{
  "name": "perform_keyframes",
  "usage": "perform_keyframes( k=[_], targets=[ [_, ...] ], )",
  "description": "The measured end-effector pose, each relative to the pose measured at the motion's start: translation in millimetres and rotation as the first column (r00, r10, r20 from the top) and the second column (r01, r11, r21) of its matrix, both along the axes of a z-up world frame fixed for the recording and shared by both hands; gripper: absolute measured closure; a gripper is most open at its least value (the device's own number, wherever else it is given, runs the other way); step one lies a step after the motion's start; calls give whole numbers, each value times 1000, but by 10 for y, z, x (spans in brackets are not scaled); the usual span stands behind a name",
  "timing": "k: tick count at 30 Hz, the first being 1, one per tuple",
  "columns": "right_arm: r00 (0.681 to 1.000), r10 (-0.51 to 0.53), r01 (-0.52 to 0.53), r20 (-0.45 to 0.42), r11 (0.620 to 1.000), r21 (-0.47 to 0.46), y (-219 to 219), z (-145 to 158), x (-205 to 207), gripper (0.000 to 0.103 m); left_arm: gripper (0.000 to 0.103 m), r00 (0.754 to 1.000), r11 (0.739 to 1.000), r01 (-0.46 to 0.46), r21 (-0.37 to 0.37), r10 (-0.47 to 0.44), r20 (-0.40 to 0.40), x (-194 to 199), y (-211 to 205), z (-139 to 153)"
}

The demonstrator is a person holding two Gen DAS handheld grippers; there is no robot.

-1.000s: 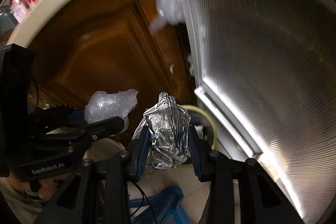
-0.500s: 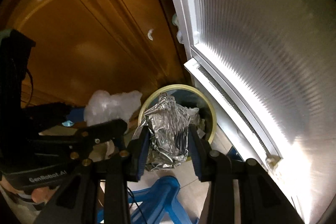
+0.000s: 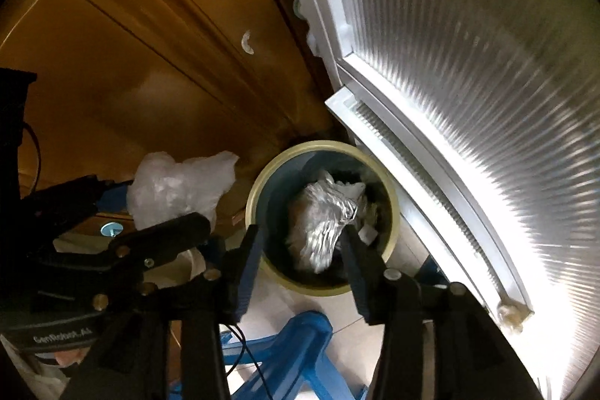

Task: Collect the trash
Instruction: 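Open both tools to drop the bag ball and foil ball into the bin, then raise both tools back up to the remaining trash on the counter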

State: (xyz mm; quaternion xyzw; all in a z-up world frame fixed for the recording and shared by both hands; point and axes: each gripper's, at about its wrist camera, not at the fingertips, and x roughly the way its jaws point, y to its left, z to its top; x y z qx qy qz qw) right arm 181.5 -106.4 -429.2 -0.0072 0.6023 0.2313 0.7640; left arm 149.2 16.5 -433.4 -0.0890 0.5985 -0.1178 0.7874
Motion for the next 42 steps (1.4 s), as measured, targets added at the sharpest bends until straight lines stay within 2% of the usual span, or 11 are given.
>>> perform_keyframes(
  k=[4,10,16,17,19,21,28,33,37,42],
  targets=[
    [1000,-11,11,-1,1000,5,-24,2,18,57,28,1000,1000,-4,11,4,-6,-4,23,0],
    [1000,-9,9,26,1000,-3,-25,124,-76,57,25,1000,1000,-7,24,7,-4,-47,45,59],
    [999,-3,5,53,1000,-24,-29,292,-204,57,23,1000,999,-21,26,20,23,-131,72,242],
    [998,-3,4,59,1000,-25,-32,333,-234,57,22,999,999,-23,26,23,29,-153,75,290],
    [997,-3,5,74,1000,-23,-50,445,-302,57,13,999,999,-29,28,28,39,-193,85,380],
    [996,-5,7,89,1000,-20,-73,557,-366,57,9,998,999,-41,23,40,51,-253,98,499],
    [985,8,-7,175,1000,-6,-197,1121,-683,56,4,992,998,-65,-9,66,110,-536,129,1023],
    [963,19,-25,269,1000,18,-264,1609,-905,56,4,979,998,-53,-23,57,197,-752,108,1515],
    [930,36,-51,367,998,30,-288,2069,-1106,56,4,960,998,-37,-42,47,276,-891,73,1965],
    [883,46,-77,467,996,47,-319,2605,-1310,56,4,924,999,-14,-49,32,381,-1041,55,2618]
  ],
)
